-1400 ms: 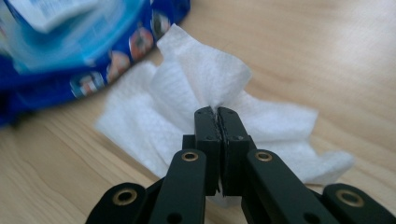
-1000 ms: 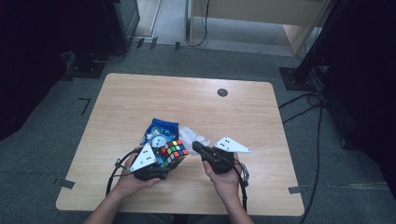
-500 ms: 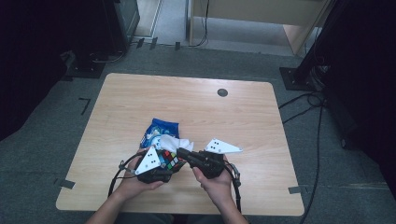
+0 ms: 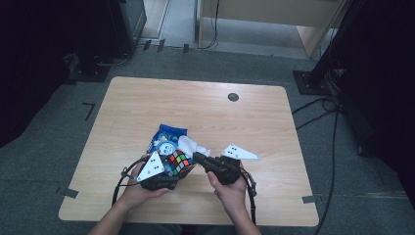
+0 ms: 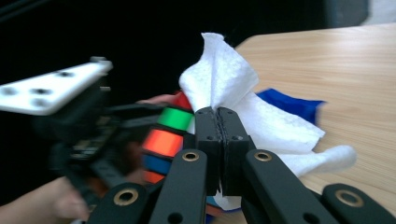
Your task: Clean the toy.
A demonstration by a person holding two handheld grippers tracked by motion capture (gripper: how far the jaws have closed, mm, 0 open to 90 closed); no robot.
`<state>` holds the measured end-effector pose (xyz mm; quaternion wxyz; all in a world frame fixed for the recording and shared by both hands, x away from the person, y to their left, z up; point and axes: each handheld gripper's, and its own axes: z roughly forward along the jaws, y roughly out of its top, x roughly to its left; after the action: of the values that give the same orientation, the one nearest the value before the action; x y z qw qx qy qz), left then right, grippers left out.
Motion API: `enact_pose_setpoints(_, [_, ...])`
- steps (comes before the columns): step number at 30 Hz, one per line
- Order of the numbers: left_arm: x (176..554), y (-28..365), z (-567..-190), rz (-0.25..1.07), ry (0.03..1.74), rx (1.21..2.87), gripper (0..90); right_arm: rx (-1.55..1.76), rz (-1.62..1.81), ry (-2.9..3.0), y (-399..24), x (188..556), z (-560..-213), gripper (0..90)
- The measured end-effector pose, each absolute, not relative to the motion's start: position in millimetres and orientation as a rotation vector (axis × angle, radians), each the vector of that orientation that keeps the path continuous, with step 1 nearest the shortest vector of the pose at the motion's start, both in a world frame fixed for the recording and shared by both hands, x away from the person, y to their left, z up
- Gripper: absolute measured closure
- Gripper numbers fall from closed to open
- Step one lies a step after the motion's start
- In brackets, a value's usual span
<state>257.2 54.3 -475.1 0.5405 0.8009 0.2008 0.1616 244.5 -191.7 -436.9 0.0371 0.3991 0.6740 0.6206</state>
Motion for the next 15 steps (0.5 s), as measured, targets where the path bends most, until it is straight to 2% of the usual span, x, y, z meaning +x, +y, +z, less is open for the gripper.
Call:
enact_pose_setpoints(8, [264, 66, -471, 0.401, 0.544, 1.86, 34.2, 1.118, 1.959, 2.174, -183, 237, -427, 89.1])
enact_pose_setpoints(15, [263, 75, -464, 0.39, 0.514, 1.813, 34.2, 1.26, 1.793, 2.098, -205, 251, -447, 89.0])
